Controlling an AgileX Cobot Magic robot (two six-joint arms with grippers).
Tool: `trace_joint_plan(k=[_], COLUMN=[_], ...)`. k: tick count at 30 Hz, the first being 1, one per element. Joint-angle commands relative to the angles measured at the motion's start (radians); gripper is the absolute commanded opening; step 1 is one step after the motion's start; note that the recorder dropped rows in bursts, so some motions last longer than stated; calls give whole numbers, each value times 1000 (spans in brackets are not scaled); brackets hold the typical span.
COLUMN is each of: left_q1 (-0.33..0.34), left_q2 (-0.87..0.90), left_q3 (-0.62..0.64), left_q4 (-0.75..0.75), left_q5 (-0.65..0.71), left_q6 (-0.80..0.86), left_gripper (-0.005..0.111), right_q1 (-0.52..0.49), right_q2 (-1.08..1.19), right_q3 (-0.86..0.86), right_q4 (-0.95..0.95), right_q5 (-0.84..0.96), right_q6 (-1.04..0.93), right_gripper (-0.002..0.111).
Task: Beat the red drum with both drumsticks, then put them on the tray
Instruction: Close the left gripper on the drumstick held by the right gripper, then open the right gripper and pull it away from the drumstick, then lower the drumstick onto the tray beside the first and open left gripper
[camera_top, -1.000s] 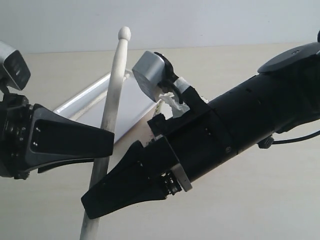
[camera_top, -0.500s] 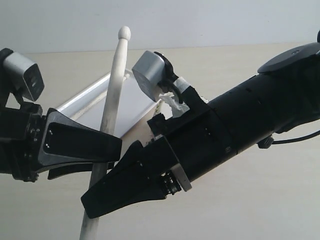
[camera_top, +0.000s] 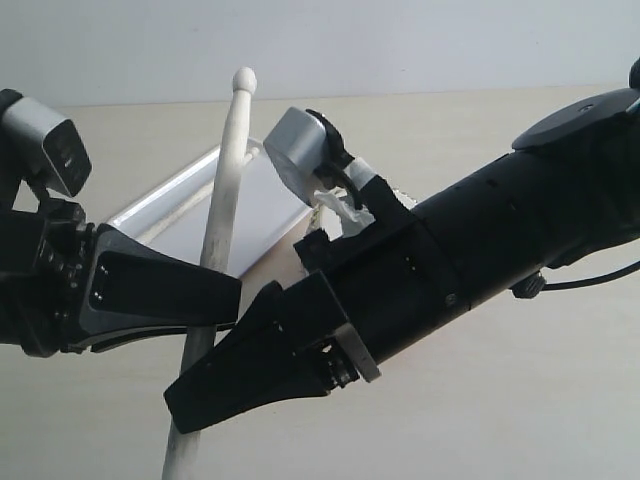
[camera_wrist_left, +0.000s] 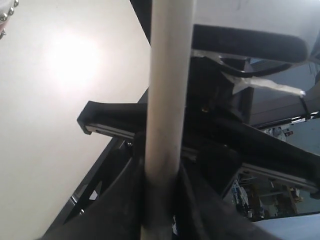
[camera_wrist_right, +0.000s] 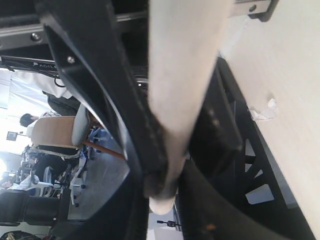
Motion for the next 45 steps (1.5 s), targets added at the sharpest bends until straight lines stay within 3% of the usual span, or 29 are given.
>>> trace_joint_plan(k=[1, 4, 11, 13, 18, 24, 27, 37, 41, 45], left_q1=[-5, -5, -5, -3, 73, 92, 92, 92, 92, 92], left_q2=[4, 4, 4, 4, 4, 11, 61, 285, 358, 418], left_q3=[7, 7, 7, -1, -111, -321, -387, -527, -589, -653], left_q4=[-5, -7, -7, -2, 152, 676, 891, 1204, 1257, 1260], left_q5=[-23, -23, -12, -12, -65, -339, -373, -288, -251, -220], left_q6=[-13, -11, -11, -8, -110, -379, -477, -684, -731, -733], left_gripper=[0, 0, 0, 0, 0, 0, 0, 0, 0, 0], right_q1=[2, 2, 2, 2, 2, -1, -1, -1, -1, -1], right_q2=[-5, -5, -5, -5, -5, -84, -183, -486, -591, -644], right_q3=[2, 2, 2, 2, 2, 2, 2, -2, -2, -2], right_q4=[14, 18, 18, 18, -22, -151, -218, -613, -864, -1103], right_q5=[24, 24, 3, -7, -12, -97, -182, -547, -708, -728], right_q6=[-24, -24, 2, 2, 21, 150, 216, 515, 727, 928], right_gripper=[6, 19, 68, 72, 72, 67, 66, 66, 65, 62])
